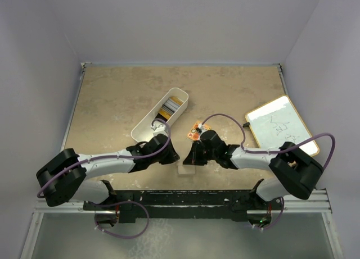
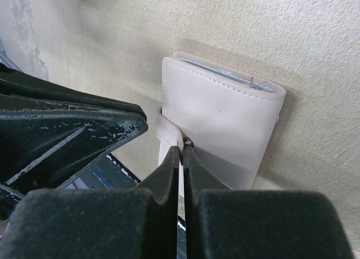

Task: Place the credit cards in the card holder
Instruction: Close the card holder at the center of the board.

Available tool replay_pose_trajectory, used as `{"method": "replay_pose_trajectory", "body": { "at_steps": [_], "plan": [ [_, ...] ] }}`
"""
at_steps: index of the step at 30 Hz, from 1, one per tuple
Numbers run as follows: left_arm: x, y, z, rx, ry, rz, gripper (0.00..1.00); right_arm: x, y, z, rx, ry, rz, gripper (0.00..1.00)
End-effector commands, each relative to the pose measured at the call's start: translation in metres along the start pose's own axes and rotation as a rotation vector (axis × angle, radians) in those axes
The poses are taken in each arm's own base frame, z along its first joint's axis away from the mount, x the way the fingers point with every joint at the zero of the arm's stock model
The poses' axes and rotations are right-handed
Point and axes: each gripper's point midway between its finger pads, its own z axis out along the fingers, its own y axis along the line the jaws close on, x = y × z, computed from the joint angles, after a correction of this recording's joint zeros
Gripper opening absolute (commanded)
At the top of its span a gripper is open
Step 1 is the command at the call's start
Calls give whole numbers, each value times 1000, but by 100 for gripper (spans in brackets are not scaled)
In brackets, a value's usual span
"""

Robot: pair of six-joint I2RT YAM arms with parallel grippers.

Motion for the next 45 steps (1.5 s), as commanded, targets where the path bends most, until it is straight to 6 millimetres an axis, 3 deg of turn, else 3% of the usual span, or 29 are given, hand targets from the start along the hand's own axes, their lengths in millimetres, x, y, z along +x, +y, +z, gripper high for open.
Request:
{"method": "replay_pose_trajectory", "body": {
  "at_steps": [1,8,12,15,19,28,34,40,45],
  "plan": [
    [-7,-23,-4,91,-3,25,6,3,-10,4,50,12,14,0],
    [4,-27,0,113,60,46,3,4,-12,4,48,5,23,0],
    [8,-19,5,77,72,49,3,1,-5,2,32,5,5,1],
    [12,-10,12,36,85,58,2,-6,-1,-4,51,-6,-37,11],
    [13,-5,16,15,87,61,2,-13,4,-11,55,-28,-57,15],
    [13,-2,17,1,82,58,2,-14,1,-13,70,-28,-82,16],
    [11,-3,16,4,74,56,2,-15,5,-11,47,-30,-94,9],
    [12,-4,17,6,74,52,2,-15,9,-9,22,-34,-82,14],
    [12,-3,17,6,74,50,2,-14,10,-6,13,-28,-79,13]
  ]
}}
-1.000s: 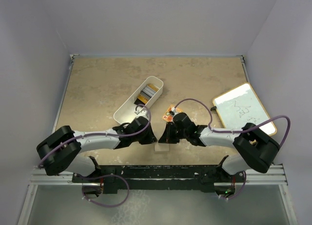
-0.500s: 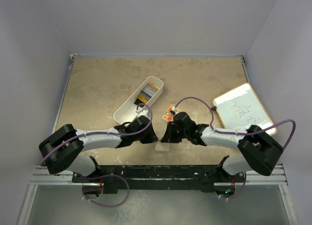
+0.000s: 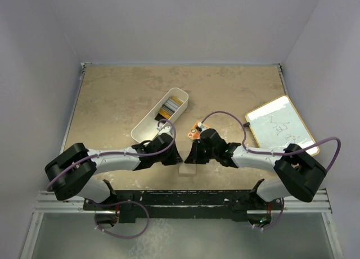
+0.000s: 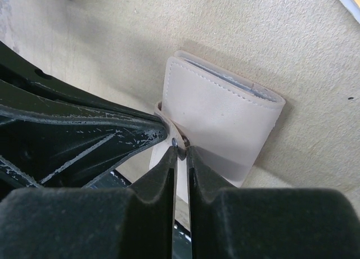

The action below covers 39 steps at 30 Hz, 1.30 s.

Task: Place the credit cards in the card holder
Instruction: Close the card holder at the center of the board.

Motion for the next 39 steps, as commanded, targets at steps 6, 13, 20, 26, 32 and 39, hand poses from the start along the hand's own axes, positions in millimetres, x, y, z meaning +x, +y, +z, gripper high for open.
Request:
{"method": "replay_pose_trajectory", "body": {
  "at_steps": [6,13,20,26,32,39],
  "plan": [
    [-10,-1,-1,-9,-36,16,2,-11,17,1,-53,-25,-19,0],
    [-32,-7,-22,-1,-139,-18,12,-20,18,-5,-32,-60,-22,0],
    [-32,-13,-24,29,-141,-20,12,-20,18,-3,-31,-52,-23,0],
    [-25,-14,-16,38,-103,-15,12,-21,16,-2,-32,-63,-19,0],
    [-18,-13,-7,33,-67,-10,12,-23,11,0,-29,-51,-5,0],
    [-14,-16,-3,48,-46,-8,12,-17,2,2,-10,-26,5,0]
  ]
}}
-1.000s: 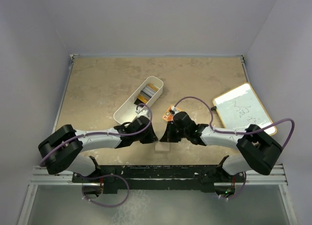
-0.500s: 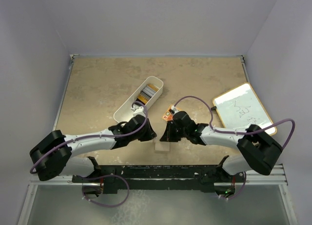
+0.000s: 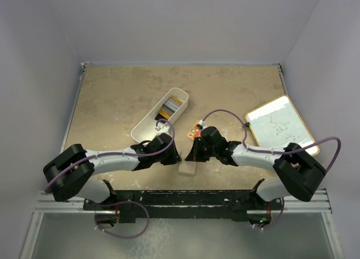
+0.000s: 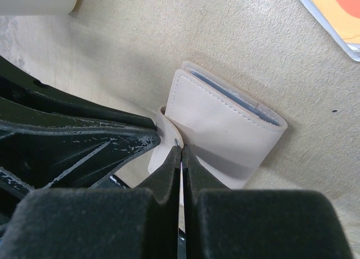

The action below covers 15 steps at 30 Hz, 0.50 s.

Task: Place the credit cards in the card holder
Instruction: Close the card holder at the center of the board.

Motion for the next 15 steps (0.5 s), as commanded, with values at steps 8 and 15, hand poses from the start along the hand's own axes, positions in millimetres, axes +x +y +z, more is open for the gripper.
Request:
{"method": "replay_pose_trajectory", "body": {
  "at_steps": [8,15],
  "plan": [
    [-11,-22,2,77,-22,-3,12,5,-6,-1,10,15,6,0],
    [-14,-30,3,94,-21,4,11,9,-13,-1,33,26,12,0]
  ]
}}
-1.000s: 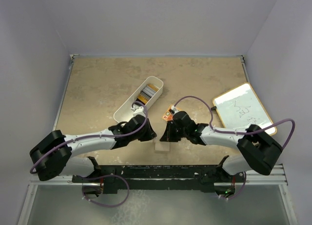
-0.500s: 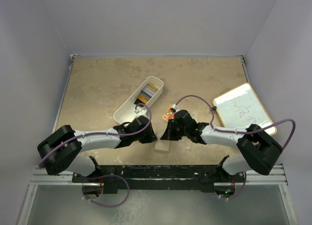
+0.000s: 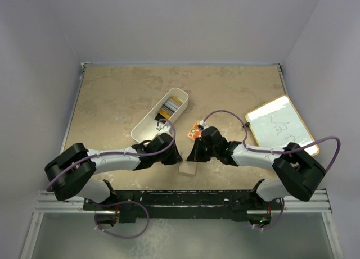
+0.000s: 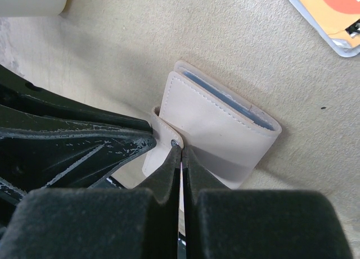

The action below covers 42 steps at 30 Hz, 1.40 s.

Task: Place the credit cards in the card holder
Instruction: Close the card holder at the center of the board.

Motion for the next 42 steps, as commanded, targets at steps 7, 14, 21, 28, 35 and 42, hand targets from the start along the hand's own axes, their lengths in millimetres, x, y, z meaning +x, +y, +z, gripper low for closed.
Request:
{"method": "replay_pose_trajectory", "body": {
  "at_steps": [7,14,21,28,35,42],
  "plan": [
    [-13,-36,2,124,-16,7,11,15,-17,0,42,41,-4,0],
    [-12,-38,3,133,-9,9,10,17,-23,3,58,43,-5,0],
    [-21,-35,-6,106,-49,-15,10,-2,6,-4,-28,4,-3,0],
    [-31,-40,-19,130,-97,-27,10,-7,18,-11,-67,-7,6,0],
    [-22,-45,-13,162,-57,-26,11,3,8,-8,-56,12,27,0],
    [-12,-38,0,135,-9,-10,11,5,0,-9,-27,4,30,0]
  ]
}}
